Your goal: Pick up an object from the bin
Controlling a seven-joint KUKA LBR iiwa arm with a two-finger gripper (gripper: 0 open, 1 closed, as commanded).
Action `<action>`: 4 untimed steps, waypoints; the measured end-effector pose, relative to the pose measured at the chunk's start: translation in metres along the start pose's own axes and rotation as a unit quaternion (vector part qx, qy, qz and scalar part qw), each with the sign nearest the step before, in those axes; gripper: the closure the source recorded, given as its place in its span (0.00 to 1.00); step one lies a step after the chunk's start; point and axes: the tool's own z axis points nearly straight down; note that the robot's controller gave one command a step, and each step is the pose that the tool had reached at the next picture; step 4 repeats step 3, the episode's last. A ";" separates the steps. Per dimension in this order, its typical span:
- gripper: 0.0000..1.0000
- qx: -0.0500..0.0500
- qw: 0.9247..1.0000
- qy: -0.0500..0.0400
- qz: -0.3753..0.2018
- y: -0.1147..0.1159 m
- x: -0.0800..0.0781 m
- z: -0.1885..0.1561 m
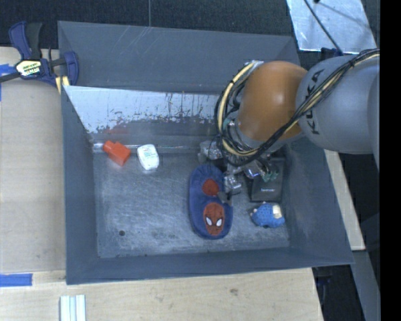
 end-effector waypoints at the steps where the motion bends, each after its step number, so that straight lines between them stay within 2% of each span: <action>1: 1.00 0.001 1.000 -0.002 0.001 0.000 -0.001 -0.003; 2: 1.00 0.002 1.000 -0.007 0.022 0.005 0.014 -0.091; 3: 1.00 0.002 1.000 -0.007 0.018 0.004 0.020 -0.155; 4: 1.00 0.002 1.000 -0.007 0.018 0.004 0.020 -0.155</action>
Offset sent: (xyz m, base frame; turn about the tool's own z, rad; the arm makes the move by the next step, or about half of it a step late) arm 0.0000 0.0000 0.0000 0.0000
